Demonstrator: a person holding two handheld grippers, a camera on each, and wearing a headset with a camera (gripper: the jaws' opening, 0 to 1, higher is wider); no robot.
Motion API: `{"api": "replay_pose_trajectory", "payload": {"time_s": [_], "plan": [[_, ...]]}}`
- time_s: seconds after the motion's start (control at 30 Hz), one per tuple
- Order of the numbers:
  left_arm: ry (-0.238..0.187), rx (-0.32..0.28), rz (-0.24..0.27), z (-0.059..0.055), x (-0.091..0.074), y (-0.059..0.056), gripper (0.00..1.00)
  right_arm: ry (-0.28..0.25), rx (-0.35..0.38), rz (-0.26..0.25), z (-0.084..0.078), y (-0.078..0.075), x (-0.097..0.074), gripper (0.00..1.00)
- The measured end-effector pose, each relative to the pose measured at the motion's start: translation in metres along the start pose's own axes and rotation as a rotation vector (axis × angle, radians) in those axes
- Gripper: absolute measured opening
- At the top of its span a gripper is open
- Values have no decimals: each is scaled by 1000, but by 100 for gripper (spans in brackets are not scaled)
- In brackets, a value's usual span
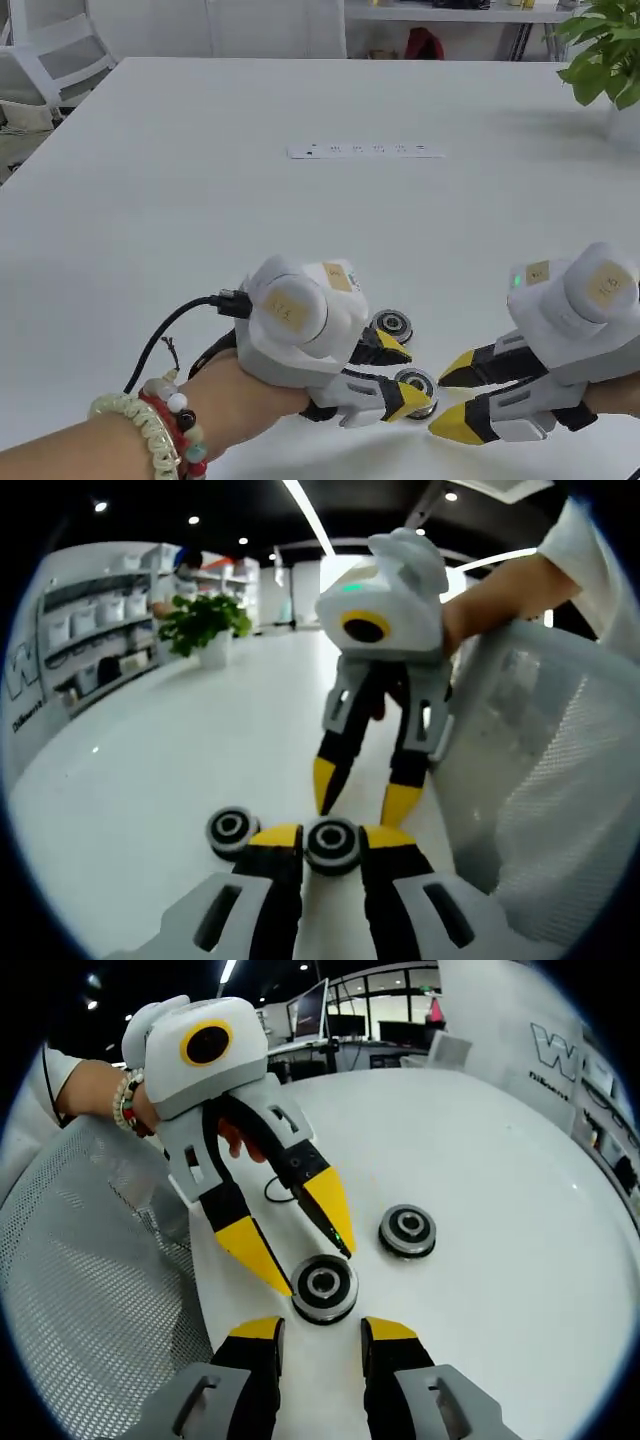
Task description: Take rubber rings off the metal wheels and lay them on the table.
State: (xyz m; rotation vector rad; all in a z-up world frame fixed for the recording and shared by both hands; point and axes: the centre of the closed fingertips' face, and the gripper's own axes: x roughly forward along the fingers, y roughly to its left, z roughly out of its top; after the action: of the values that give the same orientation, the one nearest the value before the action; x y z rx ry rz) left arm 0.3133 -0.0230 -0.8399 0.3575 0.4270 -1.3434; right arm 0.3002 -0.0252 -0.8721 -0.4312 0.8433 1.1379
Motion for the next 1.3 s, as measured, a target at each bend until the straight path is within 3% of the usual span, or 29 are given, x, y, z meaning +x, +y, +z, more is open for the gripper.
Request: {"api": "replay_pose_trajectory", "payload": {"time_s": [0.23,0.53,1.03,1.17,1.3], "plan": [[29,23,-9,-9,4,-3,18,-5,-14,-9,2,-1,2,25],[8,-15,7,-8,6,1,14,-10,-10,-11,3,-1,2,22],[-4,-2,9,-8,5,1,14,-23,8,-17,2,-4,-1,13],[-7,-3,11,-8,5,1,14,-45,33,-14,5,-4,-2,17],[-11,-5,12,-8,4,1,14,-18,14,-23,1,-4,1,12]]}}
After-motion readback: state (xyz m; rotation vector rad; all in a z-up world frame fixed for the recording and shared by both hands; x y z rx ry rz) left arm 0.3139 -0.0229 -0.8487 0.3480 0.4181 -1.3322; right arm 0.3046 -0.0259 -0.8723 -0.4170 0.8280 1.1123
